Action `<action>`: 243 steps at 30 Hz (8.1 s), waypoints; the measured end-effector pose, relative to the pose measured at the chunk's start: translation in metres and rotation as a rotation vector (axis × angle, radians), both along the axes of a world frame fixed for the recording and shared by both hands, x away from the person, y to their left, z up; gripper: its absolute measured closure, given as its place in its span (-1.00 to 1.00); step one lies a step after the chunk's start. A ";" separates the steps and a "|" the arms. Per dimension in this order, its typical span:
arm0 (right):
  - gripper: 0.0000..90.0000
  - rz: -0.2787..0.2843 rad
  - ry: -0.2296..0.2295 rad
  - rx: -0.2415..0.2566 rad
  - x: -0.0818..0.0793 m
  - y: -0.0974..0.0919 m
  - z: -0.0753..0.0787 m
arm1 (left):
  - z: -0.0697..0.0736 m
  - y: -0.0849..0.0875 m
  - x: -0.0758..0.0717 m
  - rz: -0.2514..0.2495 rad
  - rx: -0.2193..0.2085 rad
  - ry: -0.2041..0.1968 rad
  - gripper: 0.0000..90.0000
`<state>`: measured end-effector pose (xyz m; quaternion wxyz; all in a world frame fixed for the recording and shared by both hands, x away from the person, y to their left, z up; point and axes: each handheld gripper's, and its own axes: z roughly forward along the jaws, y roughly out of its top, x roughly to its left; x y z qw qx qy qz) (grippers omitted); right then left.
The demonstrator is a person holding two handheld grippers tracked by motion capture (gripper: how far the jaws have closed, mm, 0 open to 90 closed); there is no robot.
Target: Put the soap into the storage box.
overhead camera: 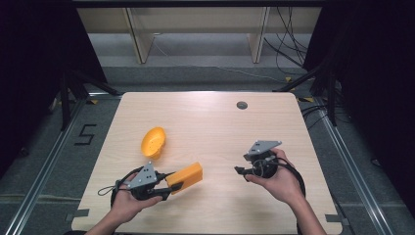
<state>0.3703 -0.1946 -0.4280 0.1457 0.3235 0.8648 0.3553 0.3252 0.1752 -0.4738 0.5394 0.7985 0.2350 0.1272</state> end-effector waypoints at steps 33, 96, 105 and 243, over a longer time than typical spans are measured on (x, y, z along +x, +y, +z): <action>0.05 -0.279 -0.141 0.092 -0.003 -0.043 -0.021 | 0.013 0.029 0.008 0.218 -0.097 -0.051 0.34; 0.02 -0.269 -0.143 0.076 -0.001 -0.041 -0.024 | 0.021 0.049 0.015 0.407 -0.112 -0.091 0.34; 0.02 -0.261 -0.144 0.070 -0.001 -0.041 -0.024 | 0.023 0.051 0.018 0.452 -0.109 -0.096 0.34; -0.02 -0.256 -0.112 0.090 -0.001 -0.042 -0.026 | 0.025 0.069 0.045 0.624 0.021 0.115 -0.41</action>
